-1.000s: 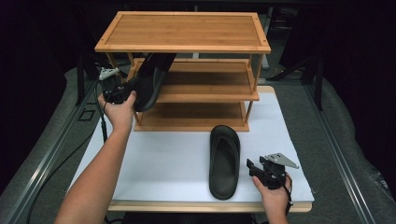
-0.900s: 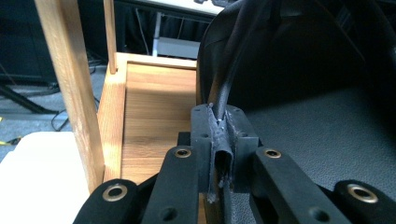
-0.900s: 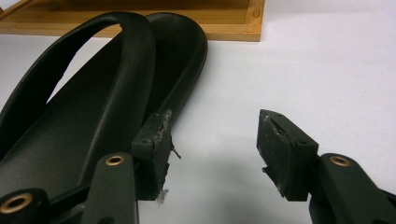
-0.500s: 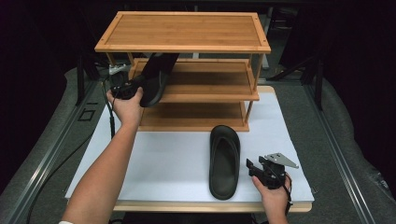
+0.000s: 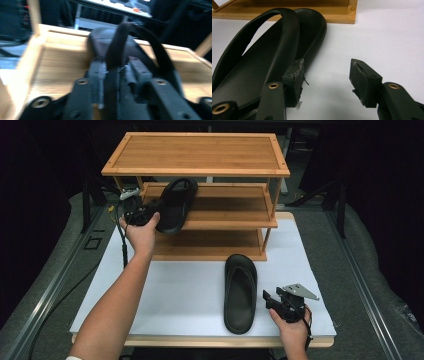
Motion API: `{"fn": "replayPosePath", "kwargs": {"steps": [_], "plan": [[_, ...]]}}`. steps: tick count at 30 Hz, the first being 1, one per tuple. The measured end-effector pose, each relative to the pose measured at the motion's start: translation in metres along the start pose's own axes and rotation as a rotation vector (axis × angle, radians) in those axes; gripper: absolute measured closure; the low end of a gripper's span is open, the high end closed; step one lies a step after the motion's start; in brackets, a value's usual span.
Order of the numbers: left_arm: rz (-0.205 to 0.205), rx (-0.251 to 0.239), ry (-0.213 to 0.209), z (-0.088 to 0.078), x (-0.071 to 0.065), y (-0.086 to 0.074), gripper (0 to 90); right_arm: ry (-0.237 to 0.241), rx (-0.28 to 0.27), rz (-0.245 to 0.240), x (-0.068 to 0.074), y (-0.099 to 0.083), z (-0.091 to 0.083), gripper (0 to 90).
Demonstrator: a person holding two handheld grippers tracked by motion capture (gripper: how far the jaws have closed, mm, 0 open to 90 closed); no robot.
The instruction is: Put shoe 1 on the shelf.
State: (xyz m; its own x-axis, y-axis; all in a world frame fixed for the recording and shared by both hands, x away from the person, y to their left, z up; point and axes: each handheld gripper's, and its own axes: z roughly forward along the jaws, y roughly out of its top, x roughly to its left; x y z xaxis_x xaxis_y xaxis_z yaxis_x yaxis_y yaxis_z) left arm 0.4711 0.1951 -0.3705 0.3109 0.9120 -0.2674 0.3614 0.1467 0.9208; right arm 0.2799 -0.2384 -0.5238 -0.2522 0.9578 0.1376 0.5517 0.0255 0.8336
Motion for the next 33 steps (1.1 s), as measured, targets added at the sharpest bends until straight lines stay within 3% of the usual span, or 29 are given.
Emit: {"fn": "replayPosePath", "kwargs": {"steps": [2, 5, 8, 12, 17, 20, 27, 33], "plan": [[0.035, 0.008, -0.002, -0.007, -0.003, 0.0, 65.9, 0.001, -0.007, -0.001, 0.0, 0.0, 0.0, 45.2], [0.049, 0.004, -0.003, -0.01, -0.004, -0.002, 68.4, -0.003, -0.007, 0.0, 0.0, 0.0, -0.001, 45.2], [0.041, -0.002, -0.006, -0.011, -0.003, -0.004, 69.9, -0.002, -0.008, 0.003, 0.0, 0.0, -0.001, 45.2], [0.006, -0.004, -0.039, -0.01, -0.003, -0.005, 70.6, -0.004, -0.007, -0.003, 0.001, 0.0, 0.0, 45.2], [0.007, -0.001, -0.073, -0.003, -0.009, -0.006, 71.0, -0.004, 0.001, 0.0, 0.001, 0.0, 0.001, 45.2], [0.028, 0.009, -0.057, 0.002, -0.012, -0.005, 71.3, -0.002, 0.001, -0.003, 0.001, 0.001, 0.001, 45.3], [0.024, -0.001, -0.068, 0.003, -0.012, -0.007, 63.5, -0.004, -0.002, -0.01, 0.002, 0.001, 0.002, 45.3], [0.033, -0.024, -0.071, -0.011, -0.009, -0.007, 58.7, -0.01, -0.018, -0.03, 0.006, 0.002, 0.001, 45.0]]}}
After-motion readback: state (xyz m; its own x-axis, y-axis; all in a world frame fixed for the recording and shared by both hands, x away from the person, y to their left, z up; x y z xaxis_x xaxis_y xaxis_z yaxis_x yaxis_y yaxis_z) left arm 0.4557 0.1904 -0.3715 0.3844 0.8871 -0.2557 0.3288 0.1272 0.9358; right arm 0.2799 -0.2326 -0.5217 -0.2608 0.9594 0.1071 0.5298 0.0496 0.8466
